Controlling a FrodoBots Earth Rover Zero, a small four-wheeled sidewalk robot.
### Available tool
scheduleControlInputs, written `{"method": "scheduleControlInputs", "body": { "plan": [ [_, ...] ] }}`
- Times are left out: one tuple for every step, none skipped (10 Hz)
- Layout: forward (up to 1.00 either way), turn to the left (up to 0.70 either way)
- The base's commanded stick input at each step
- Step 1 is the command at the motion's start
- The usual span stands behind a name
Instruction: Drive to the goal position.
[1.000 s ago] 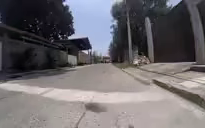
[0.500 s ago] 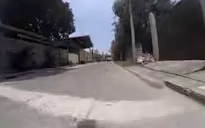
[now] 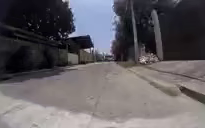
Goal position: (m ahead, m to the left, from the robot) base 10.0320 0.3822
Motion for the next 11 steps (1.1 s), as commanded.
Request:
{"method": "scheduleControlInputs", "body": {
  "plan": [
    [1.00,-0.03],
    [1.00,-0.03],
    [1.00,-0.03],
    [1.00,-0.03],
    [1.00,-0.03],
    [1.00,-0.03],
    [1.00,-0.03],
    [1.00,-0.03],
    [1.00,-0.03],
    [1.00,-0.03],
    [1.00,-0.03]
  ]
}}
